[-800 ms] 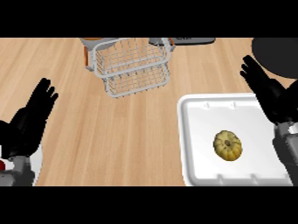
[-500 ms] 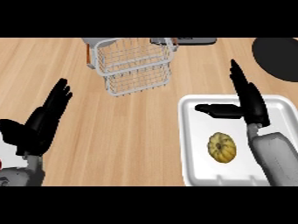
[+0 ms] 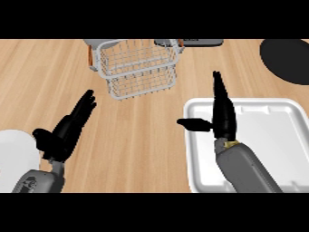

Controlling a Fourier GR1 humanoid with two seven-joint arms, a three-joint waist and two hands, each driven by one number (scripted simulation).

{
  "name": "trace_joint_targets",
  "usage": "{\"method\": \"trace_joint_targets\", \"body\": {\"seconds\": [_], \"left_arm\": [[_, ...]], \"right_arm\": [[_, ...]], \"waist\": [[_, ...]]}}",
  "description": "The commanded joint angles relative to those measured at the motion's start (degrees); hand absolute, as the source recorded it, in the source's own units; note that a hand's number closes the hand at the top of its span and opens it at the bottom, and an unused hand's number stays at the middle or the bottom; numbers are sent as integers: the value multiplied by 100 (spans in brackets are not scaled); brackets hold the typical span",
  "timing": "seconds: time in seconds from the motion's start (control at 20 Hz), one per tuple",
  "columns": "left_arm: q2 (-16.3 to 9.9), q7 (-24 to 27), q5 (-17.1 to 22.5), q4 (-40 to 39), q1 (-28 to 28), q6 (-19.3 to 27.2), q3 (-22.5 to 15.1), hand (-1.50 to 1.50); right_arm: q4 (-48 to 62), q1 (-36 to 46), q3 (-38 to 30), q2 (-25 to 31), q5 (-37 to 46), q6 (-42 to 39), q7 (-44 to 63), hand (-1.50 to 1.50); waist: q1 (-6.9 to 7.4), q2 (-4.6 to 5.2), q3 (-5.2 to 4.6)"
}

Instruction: Pick the squash from the tray and place it in the tiered basket

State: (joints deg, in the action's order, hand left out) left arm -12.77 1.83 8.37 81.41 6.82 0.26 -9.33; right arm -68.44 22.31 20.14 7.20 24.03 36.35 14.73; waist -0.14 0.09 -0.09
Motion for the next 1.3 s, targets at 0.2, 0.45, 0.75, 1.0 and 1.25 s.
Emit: {"method": "trace_joint_targets", "body": {"seconds": [0.2, 0.45, 0.75, 1.0, 1.25], "left_arm": [[100, 203, -89, -185, -209, -20, -89, 0], [5, 158, -119, -224, -69, -25, -17, 0], [101, 186, -130, -350, 38, 13, -9, 0], [38, 371, -107, -290, -281, -99, -6, 0], [-77, 406, -91, -298, -189, -201, 84, 0]], "right_arm": [[-150, 769, 960, 667, 2036, -1381, 2740, -150], [201, 1242, 1489, 773, 2161, -3551, 4099, -150], [-92, 1928, 1697, 177, 1712, -5928, 5704, -150], [-338, 2030, 1535, -243, 1468, -6599, 6613, -150], [-502, 2024, 1444, -336, 1632, -6731, 6995, -150]], "waist": [[-119, -142, -52], [-65, -152, -70], [-111, -122, -34], [-82, -120, -16], [-129, -107, -13]]}}
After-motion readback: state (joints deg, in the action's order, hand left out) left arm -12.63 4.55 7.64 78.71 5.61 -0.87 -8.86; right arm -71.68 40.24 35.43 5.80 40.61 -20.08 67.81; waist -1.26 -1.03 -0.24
